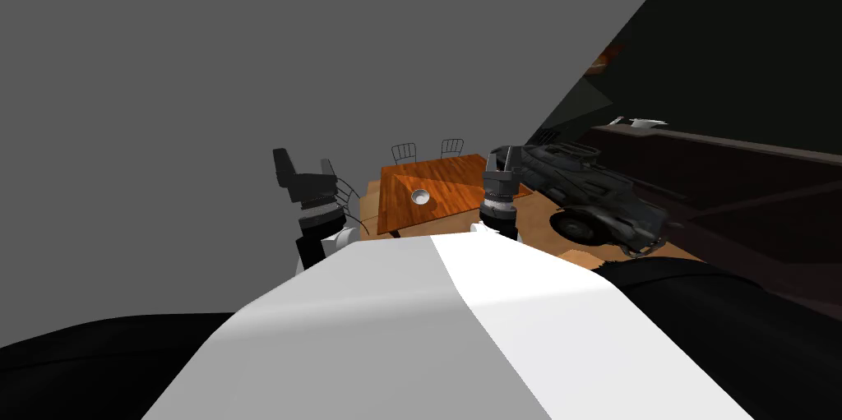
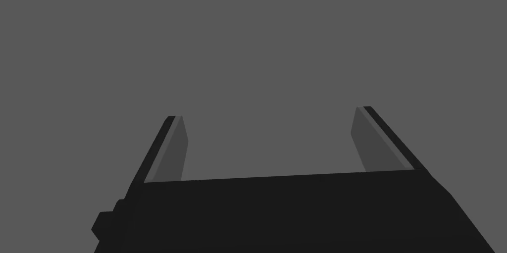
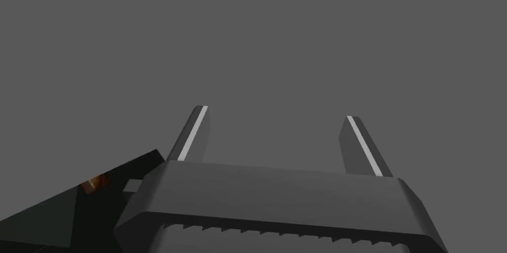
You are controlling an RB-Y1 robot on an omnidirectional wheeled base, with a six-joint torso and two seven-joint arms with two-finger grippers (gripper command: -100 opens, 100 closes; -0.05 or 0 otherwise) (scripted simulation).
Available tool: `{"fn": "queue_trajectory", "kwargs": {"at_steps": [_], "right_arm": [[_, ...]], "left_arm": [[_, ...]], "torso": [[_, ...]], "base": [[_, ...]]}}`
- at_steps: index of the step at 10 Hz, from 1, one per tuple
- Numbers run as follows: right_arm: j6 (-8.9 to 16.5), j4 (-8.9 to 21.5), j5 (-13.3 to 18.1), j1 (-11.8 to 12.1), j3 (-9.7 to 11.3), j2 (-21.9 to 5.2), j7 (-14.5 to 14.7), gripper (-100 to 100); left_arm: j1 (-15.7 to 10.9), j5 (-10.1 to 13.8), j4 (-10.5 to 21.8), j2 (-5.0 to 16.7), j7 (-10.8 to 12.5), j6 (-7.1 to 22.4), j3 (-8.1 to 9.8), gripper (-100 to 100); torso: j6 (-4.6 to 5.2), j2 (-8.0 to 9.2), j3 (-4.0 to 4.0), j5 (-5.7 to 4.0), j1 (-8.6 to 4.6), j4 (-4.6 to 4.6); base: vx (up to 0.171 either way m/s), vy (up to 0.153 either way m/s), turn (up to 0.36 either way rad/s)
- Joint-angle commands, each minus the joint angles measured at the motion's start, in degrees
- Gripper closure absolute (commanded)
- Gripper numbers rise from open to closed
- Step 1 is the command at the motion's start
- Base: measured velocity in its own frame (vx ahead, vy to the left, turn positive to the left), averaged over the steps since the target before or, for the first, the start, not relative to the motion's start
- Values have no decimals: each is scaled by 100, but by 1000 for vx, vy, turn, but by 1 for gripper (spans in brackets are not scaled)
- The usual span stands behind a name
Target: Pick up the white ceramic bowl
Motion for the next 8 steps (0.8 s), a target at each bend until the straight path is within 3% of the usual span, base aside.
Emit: {"fn": "queue_trajectory", "kwargs": {"at_steps": [1, 4, 7, 8], "right_arm": [[35, 58, 46, 7, 13, -212, 3, -100], [163, 307, 229, 28, 62, -731, 19, -100], [361, 731, 531, 51, 128, -1237, 56, -100], [361, 731, 531, 51, 128, -1281, 56, -100]], "left_arm": [[0, 0, 0, 0, 0, 0, 0, 0], [-1, 0, 0, 0, 0, 0, 0, 0], [-1, 0, 0, 0, 0, 0, 0, 0], [-1, 0, 0, 0, 0, 0, 0, 0]], "torso": [[0, 0, 0, 0, 0, 0], [-2, 7, 4, -1, -3, 1], [-3, 13, 8, 0, -1, 3], [-3, 16, 9, 0, 0, 4]], "base": [[-9, 2, 95], [-23, -1, 177], [-42, 6, 294], [-32, 1, 75]]}}
